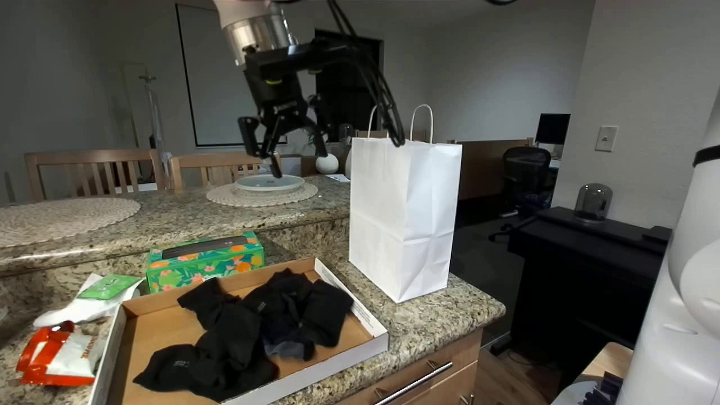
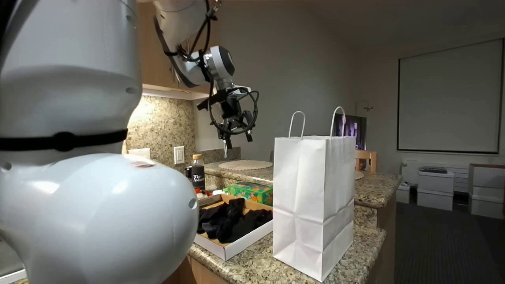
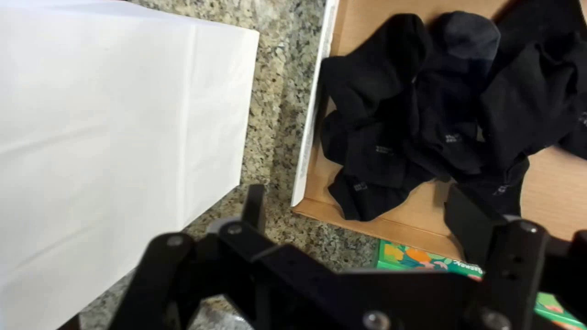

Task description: Put the socks in the bag

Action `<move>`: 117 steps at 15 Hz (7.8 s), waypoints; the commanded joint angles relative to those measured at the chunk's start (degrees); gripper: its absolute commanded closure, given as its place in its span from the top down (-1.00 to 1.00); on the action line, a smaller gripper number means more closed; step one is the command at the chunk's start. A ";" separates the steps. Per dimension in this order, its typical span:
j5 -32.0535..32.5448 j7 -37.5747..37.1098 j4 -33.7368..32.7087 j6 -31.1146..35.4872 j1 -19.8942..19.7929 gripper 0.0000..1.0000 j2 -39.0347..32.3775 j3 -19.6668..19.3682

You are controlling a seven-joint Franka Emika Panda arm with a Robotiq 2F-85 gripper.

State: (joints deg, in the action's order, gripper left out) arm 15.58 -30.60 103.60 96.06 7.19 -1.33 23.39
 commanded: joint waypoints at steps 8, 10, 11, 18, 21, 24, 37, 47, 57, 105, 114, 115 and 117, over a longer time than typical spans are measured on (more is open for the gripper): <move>-0.09 -8.57 -11.35 0.79 16.13 1.00 -21.14 -8.83; -0.05 -8.75 -12.12 0.43 16.48 1.00 -21.29 -9.03; 0.47 -4.48 -11.97 0.60 16.28 1.00 -20.58 -8.58; 0.02 -1.40 8.79 29.60 17.78 1.00 -17.15 -8.11; -0.21 -1.89 18.37 39.11 18.12 1.00 -15.96 -8.81; -2.32 2.14 23.99 43.31 16.54 1.00 -17.02 -9.14; -14.47 24.47 21.14 41.04 11.85 -0.79 -16.38 -6.48; -12.71 28.42 5.10 22.41 13.27 -0.76 -16.16 -6.70; -4.80 27.55 -10.57 -8.53 13.88 -0.78 -3.98 -6.55; 2.95 58.41 -16.65 -14.59 -3.54 0.84 4.85 -20.28; 4.05 57.79 -16.36 -11.63 5.57 1.00 3.32 -10.56; 3.89 57.41 -16.03 -10.99 6.71 1.00 1.95 -9.41; 4.24 54.35 -16.46 -11.79 8.51 1.00 -3.67 -7.65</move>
State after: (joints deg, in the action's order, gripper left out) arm 18.37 26.92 86.71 83.77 13.93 0.87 13.82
